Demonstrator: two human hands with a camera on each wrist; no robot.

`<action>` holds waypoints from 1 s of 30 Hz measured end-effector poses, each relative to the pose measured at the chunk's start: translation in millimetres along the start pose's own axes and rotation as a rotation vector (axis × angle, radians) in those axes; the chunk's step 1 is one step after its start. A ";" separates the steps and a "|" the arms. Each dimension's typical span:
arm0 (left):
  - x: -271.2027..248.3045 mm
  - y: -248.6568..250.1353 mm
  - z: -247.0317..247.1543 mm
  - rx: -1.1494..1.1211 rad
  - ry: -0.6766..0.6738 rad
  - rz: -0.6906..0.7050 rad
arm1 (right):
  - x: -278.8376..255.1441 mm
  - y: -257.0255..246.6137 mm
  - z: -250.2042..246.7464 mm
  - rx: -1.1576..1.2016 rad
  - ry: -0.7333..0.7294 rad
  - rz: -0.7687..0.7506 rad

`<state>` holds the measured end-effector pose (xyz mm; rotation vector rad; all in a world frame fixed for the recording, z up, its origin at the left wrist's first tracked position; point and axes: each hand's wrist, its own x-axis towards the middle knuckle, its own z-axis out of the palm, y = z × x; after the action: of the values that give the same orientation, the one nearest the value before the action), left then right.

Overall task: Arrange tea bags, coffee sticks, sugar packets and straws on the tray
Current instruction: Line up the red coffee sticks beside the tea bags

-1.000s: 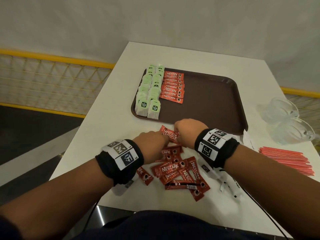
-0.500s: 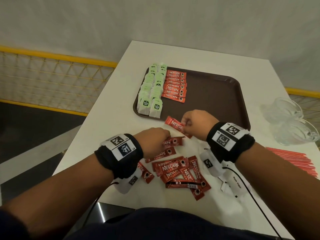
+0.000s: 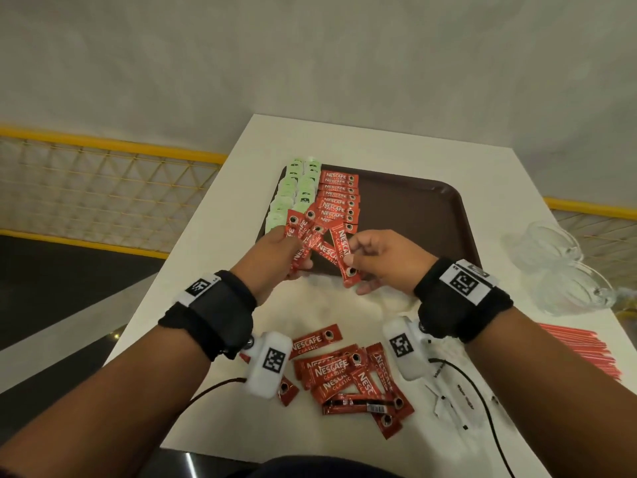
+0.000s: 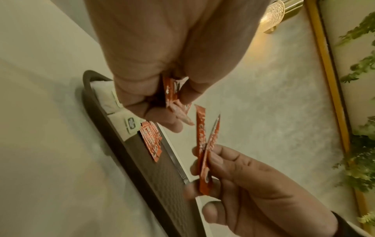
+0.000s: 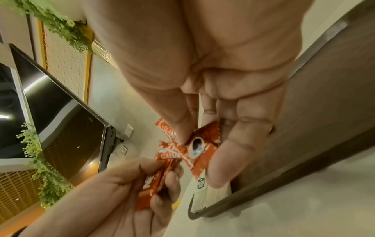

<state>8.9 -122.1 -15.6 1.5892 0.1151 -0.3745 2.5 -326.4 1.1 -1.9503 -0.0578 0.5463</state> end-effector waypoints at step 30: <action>62.6 6.8 -25.0 0.176 0.271 0.197 | 85.3 11.4 -27.5 -0.640 0.162 0.294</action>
<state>73.9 -107.6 -28.0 1.8024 0.1349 -0.0142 87.4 -330.9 -29.4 -2.6470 0.1814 0.6056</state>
